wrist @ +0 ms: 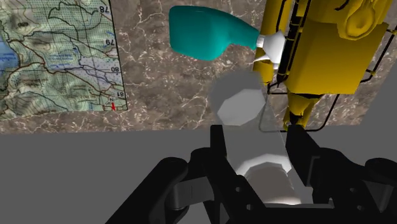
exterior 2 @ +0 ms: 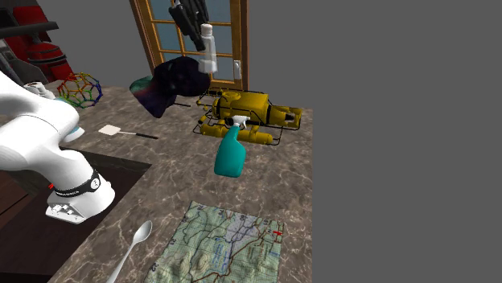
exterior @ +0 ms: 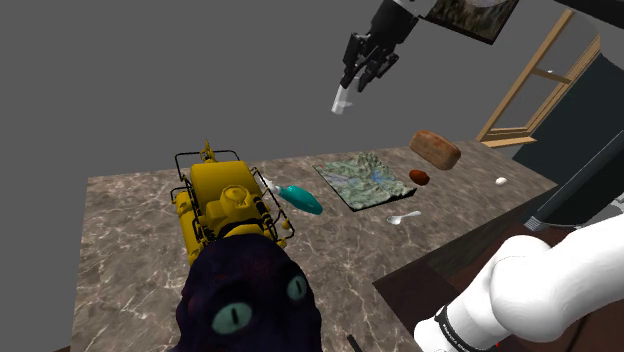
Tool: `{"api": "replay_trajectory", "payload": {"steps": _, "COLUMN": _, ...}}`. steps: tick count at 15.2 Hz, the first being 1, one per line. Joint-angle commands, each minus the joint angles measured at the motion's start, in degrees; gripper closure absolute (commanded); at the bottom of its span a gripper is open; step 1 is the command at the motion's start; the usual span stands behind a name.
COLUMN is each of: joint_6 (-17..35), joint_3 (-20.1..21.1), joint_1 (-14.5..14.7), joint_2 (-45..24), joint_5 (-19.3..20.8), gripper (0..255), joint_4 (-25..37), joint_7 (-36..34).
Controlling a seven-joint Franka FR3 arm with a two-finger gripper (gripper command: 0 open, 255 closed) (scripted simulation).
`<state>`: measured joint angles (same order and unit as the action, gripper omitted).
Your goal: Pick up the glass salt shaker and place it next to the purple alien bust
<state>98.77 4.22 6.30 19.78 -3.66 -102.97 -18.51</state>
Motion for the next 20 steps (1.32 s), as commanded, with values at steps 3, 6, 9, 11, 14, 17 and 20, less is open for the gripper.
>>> {"api": "replay_trajectory", "payload": {"steps": 3, "joint_6": -0.83, "joint_3": 2.38, "joint_1": 1.24, "joint_2": 6.76, "joint_5": -0.58, "gripper": 255, "joint_4": -5.72, "joint_7": -3.48}}
{"api": "replay_trajectory", "payload": {"steps": 6, "joint_6": -1.86, "joint_3": 4.22, "joint_1": 2.21, "joint_2": 11.47, "joint_5": -1.33, "gripper": 255, "joint_4": -9.21, "joint_7": -6.06}}
{"api": "replay_trajectory", "payload": {"steps": 9, "joint_6": -3.2, "joint_3": 6.2, "joint_1": 3.24, "joint_2": 15.87, "joint_5": -2.32, "gripper": 255, "joint_4": -12.05, "joint_7": -8.74}}
{"api": "replay_trajectory", "payload": {"steps": 11, "joint_6": -4.24, "joint_3": 7.58, "joint_1": 3.96, "joint_2": 18.61, "joint_5": -3.1, "gripper": 255, "joint_4": -13.59, "joint_7": -10.6}}
{"api": "replay_trajectory", "payload": {"steps": 14, "joint_6": -5.98, "joint_3": 9.77, "joint_1": 5.09, "joint_2": 22.43, "joint_5": -4.45, "gripper": 255, "joint_4": -15.39, "joint_7": -13.5}}
{"api": "replay_trajectory", "payload": {"steps": 17, "joint_6": -7.88, "joint_3": 12.1, "joint_1": 6.24, "joint_2": 25.87, "joint_5": -5.99, "gripper": 255, "joint_4": -16.57, "joint_7": -16.53}}
{"api": "replay_trajectory", "payload": {"steps": 20, "joint_6": -9.87, "joint_3": 14.56, "joint_1": 7.39, "joint_2": 28.87, "joint_5": -7.7, "gripper": 255, "joint_4": -17.15, "joint_7": -19.7}}
